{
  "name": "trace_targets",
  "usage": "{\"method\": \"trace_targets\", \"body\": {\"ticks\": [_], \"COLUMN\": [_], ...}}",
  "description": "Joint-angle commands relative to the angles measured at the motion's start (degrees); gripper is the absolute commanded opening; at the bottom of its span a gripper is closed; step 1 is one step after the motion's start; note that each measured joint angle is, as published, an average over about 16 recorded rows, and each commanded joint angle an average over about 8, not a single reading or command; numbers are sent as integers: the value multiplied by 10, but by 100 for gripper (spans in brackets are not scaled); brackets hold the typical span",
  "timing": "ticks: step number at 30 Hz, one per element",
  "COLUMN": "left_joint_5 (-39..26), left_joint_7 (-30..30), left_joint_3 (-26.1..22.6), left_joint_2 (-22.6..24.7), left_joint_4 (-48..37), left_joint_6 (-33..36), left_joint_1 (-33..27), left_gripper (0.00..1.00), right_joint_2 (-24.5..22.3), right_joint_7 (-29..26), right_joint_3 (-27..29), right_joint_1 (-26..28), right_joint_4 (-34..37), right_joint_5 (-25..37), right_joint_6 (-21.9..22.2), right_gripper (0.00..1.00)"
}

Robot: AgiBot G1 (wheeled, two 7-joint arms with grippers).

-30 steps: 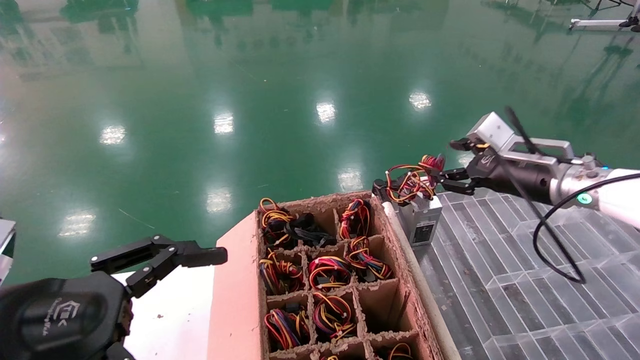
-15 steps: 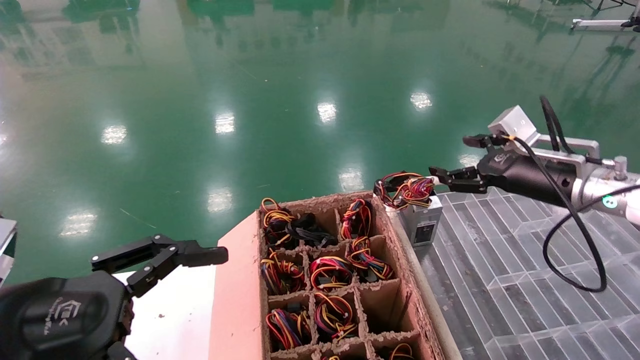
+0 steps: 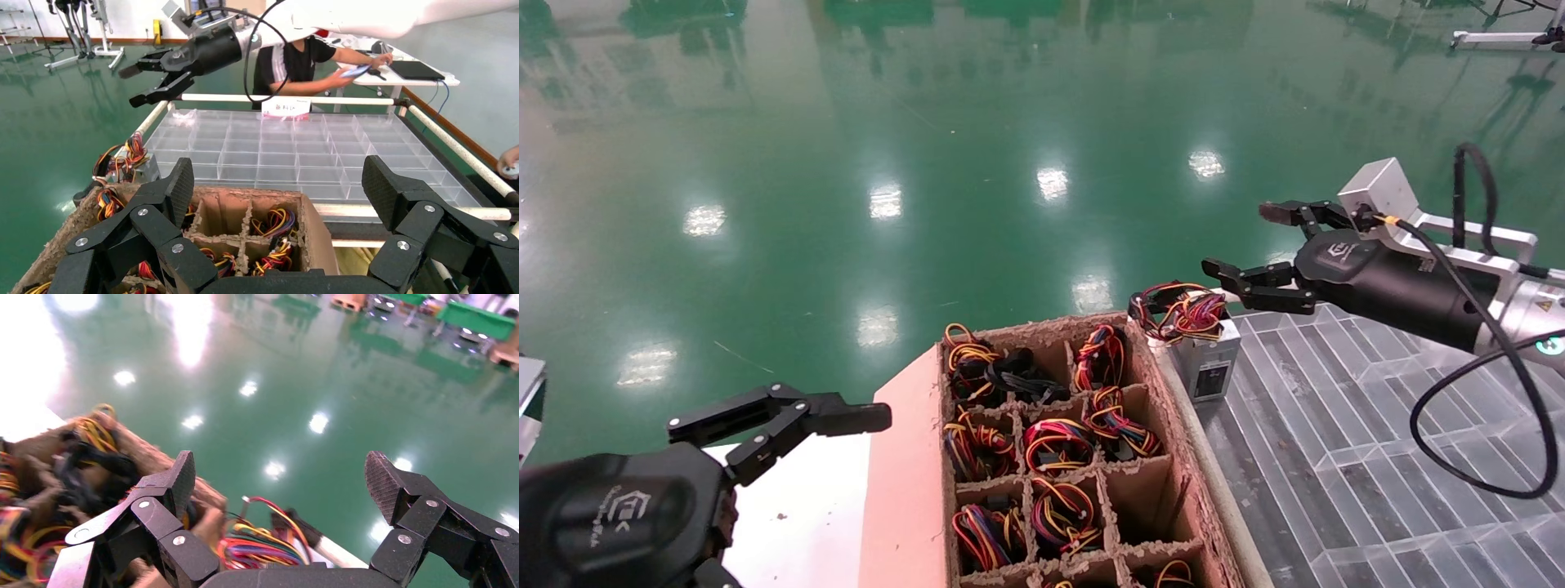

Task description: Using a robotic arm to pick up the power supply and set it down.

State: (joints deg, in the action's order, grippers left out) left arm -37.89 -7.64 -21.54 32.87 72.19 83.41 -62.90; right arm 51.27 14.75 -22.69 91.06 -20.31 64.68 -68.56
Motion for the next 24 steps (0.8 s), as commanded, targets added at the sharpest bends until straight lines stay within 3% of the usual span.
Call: {"method": "trace_targets", "body": {"ticks": [1, 24], "left_joint_5": [0, 0], "left_joint_7": [0, 0], "left_joint_3": [0, 0], "left_joint_2": [0, 0], "left_joint_4": [0, 0], "left_joint_6": [0, 0], "left_joint_1": [0, 0], "left_gripper": [100, 100], "right_joint_2": [-8, -100], "right_joint_7": [-13, -157], "right_joint_3": [3, 41], "right_joint_1": [-15, -182], "right_joint_4": [-27, -329], "right_joint_5": [-12, -141], "right_joint_6": [-9, -106], "right_gripper": [100, 100]}}
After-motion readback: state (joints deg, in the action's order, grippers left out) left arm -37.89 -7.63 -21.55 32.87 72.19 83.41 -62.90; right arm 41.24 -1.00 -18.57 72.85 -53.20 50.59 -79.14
